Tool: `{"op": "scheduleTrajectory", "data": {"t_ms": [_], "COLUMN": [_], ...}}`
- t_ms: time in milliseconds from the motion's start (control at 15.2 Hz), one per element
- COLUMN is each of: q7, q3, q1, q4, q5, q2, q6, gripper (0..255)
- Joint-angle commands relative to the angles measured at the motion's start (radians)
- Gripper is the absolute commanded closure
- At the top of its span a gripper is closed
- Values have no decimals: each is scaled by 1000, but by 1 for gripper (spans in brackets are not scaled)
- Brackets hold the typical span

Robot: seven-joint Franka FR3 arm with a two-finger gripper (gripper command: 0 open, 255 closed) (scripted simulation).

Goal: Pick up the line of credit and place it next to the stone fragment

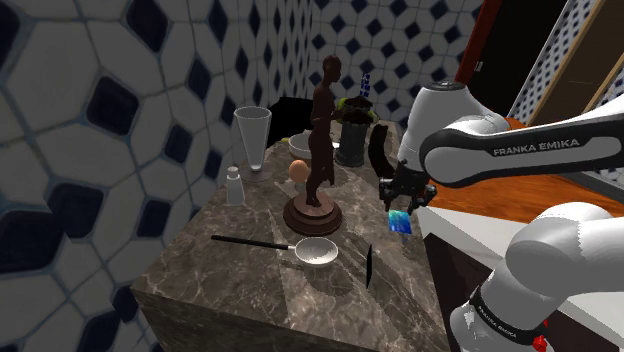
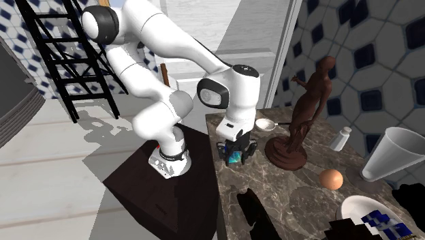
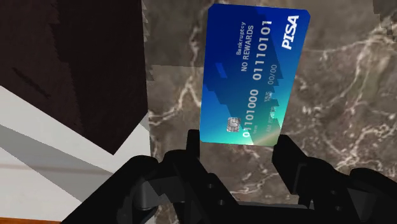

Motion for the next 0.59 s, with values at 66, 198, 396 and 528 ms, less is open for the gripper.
{"op": "scheduleTrajectory", "data": {"t_ms": [66, 198, 396, 528], "q7": [-7, -10, -15, -18], "q3": [-12, -19, -28, -35], "q1": [-3, -5, -8, -10], "q4": [31, 51, 84, 106], "q5": [-8, -12, -19, -24], "q2": [-24, -37, -54, -63], "q6": [-54, -88, -137, -168], "gripper": [255, 255, 255, 255]}}
